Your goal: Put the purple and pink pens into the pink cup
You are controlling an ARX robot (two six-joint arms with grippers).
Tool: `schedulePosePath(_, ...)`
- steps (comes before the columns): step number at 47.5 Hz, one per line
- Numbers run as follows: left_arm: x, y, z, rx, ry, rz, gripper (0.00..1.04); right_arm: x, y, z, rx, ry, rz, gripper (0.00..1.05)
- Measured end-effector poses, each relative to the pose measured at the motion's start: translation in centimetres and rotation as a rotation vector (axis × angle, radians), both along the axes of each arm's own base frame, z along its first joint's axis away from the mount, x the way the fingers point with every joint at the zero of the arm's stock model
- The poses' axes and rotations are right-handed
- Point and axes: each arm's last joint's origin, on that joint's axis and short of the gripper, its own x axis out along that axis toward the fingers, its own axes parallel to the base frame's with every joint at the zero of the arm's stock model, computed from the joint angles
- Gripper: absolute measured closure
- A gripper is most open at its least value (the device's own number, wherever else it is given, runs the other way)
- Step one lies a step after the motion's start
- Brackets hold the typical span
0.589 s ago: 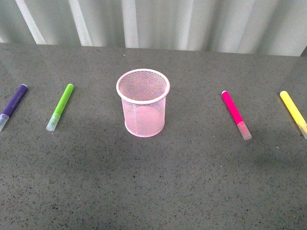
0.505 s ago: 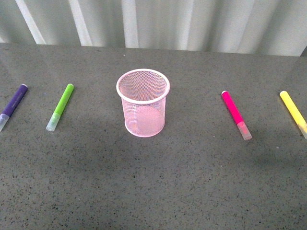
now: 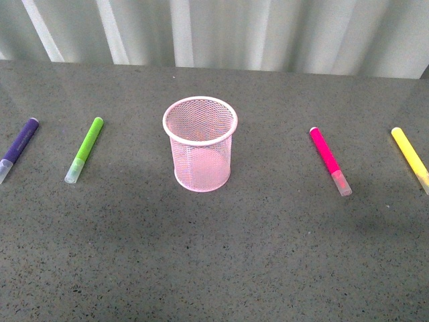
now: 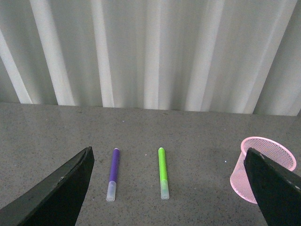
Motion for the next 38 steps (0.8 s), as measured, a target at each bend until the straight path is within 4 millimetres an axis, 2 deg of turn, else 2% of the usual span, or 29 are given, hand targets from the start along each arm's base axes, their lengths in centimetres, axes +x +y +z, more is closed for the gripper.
schedulePosePath(38,0.00,0.00,0.00,0.000,0.000,0.000,0.07,0.00,0.00,0.00,0.000,0.000,0.000,0.07)
